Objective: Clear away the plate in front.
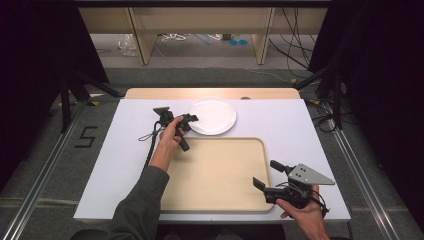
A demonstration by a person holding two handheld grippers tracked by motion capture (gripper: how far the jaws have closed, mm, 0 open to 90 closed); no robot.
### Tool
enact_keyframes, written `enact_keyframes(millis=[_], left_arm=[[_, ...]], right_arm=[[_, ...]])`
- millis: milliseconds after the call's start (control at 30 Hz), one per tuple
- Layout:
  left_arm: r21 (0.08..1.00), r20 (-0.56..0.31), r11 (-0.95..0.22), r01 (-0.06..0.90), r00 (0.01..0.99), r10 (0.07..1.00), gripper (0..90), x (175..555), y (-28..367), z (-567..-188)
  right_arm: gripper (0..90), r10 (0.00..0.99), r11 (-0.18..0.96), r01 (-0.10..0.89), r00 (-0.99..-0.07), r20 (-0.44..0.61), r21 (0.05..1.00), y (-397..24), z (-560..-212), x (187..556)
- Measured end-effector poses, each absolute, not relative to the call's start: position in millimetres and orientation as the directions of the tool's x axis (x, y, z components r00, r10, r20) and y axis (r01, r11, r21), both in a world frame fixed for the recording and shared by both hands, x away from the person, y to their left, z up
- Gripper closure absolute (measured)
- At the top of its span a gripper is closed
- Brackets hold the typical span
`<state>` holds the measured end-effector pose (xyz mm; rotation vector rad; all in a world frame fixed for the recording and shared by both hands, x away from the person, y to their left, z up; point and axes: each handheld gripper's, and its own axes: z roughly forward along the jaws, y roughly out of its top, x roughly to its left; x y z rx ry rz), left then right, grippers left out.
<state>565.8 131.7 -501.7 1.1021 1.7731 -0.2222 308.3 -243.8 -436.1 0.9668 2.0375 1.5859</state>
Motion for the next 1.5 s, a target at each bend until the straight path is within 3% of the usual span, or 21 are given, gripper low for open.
enact_keyframes(millis=[400,867,1300,1500], left_arm=[[0.242,-0.862,0.636,0.733,-0.138,0.488,46.6,570.8,131.6,-509.4],[0.225,-0.873,0.666,0.711,-0.156,0.462,53.0,570.0,130.2,-513.3],[0.208,-0.861,0.709,0.674,-0.218,0.459,83.2,566.6,128.0,-520.0],[0.177,-0.889,0.735,0.654,-0.214,0.405,86.3,563.8,124.6,-519.5]], right_arm=[[16.3,0.711,0.121,0.285,-0.693,0.117,0.951,-243.5,-435.8,308.1],[16.7,0.704,0.123,0.283,-0.701,0.117,0.951,-243.0,-435.4,308.2],[17.0,0.707,0.131,0.284,-0.699,0.111,0.950,-243.9,-434.1,307.7],[17.2,0.702,0.111,0.276,-0.702,0.121,0.955,-243.9,-434.9,308.3]])
